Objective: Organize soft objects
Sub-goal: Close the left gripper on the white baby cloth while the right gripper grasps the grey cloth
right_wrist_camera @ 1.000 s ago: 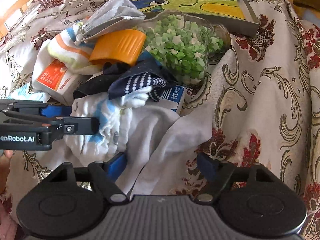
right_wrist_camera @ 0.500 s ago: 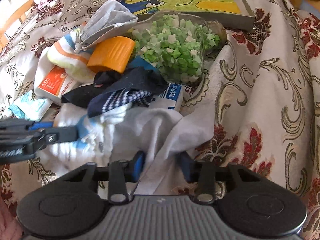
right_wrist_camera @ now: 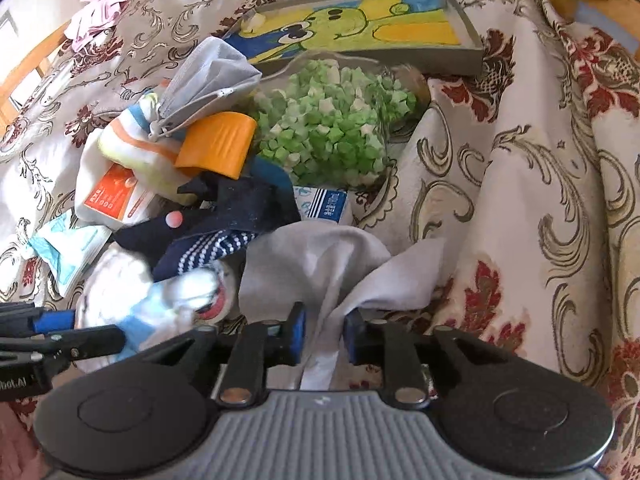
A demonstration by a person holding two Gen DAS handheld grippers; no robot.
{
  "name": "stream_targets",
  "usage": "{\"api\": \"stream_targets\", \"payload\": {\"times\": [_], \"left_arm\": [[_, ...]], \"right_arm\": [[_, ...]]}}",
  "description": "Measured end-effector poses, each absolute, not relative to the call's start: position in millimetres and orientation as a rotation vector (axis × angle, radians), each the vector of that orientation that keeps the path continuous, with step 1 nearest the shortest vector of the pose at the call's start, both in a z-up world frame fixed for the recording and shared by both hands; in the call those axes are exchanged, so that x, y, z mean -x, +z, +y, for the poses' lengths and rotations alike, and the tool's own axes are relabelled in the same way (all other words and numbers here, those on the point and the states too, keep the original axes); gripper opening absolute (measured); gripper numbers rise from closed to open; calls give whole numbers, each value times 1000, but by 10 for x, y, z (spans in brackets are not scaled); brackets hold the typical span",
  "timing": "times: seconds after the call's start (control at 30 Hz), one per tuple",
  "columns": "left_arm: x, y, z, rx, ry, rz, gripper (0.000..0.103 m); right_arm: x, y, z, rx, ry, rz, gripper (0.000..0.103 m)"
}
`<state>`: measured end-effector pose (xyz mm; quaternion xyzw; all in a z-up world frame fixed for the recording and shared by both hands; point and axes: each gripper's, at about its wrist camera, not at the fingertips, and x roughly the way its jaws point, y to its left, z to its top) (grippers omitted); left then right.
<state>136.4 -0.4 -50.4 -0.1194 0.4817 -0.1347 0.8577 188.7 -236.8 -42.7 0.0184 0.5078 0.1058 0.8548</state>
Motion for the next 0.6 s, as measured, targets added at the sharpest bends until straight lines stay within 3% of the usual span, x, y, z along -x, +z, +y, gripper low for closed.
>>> {"api": "stream_targets", "payload": {"times": [0.07, 0.13, 0.3, 0.4, 0.47, 0.6], "left_arm": [[-1360, -495, -39, 222, -288, 990, 56], [-1354, -482, -82, 196, -288, 967, 73], [-1404, -526, -242, 114, -309, 959, 81], [-1423, -596, -347, 33, -299, 962, 80], [-1406, -607, -387, -26, -288, 942, 73], [-1372, -569, -345, -33, -283, 923, 47]], "right_arm": [[-1887, -429, -2389, -64, 226, 1063, 49], [-1889, -440, -2394, -77, 233, 1062, 55], [-1928, -524, -2290, -51, 239, 1084, 59], [-1927, -567, -2213, -17, 238, 1086, 59], [-1914, -587, -2168, 11, 236, 1081, 59], [-1894, -607, -2130, 37, 232, 1077, 56]]}}
